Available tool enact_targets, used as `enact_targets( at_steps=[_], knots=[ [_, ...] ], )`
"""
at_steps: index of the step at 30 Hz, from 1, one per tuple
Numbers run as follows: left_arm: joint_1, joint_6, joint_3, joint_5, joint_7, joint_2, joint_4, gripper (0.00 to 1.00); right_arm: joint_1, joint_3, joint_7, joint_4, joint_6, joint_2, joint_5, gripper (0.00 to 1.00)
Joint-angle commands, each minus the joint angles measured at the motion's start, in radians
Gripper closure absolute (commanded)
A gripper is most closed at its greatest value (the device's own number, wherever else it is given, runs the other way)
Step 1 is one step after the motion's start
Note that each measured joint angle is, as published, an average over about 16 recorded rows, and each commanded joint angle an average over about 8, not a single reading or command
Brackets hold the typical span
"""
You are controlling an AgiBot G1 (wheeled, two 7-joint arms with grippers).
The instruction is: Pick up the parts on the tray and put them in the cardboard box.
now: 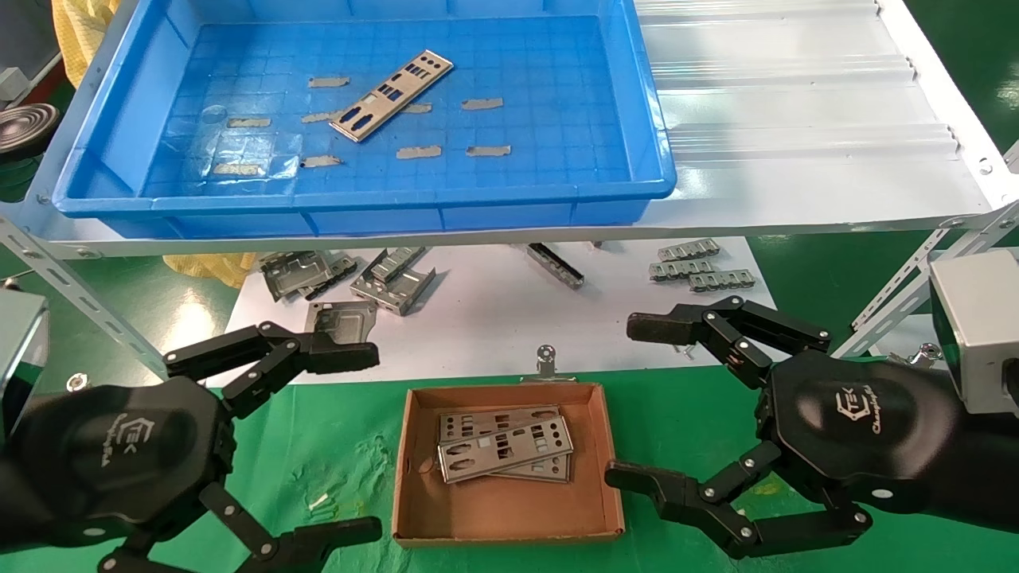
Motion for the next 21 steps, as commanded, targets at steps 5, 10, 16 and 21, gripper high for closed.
enact_targets(
  at_steps=[5,10,16,21],
  knots=[
    [0.0,0.0,0.0,0.001,0.0,0.0,0.001,0.0,0.0,0.0,0.0,0.0,0.0,0.0,0.0,0.0],
    [-0.001,0.0,0.001,0.001,0.001,0.001,0.002,0.0,0.0,0.0,0.0,0.0,0.0,0.0,0.0,0.0],
    [-0.001,0.0,0.001,0.001,0.001,0.001,0.002,0.0,0.0,0.0,0.0,0.0,0.0,0.0,0.0,0.0],
    [-0.001,0.0,0.002,0.001,0.001,0.001,0.003,0.0,0.0,0.0,0.0,0.0,0.0,0.0,0.0,0.0]
  ],
)
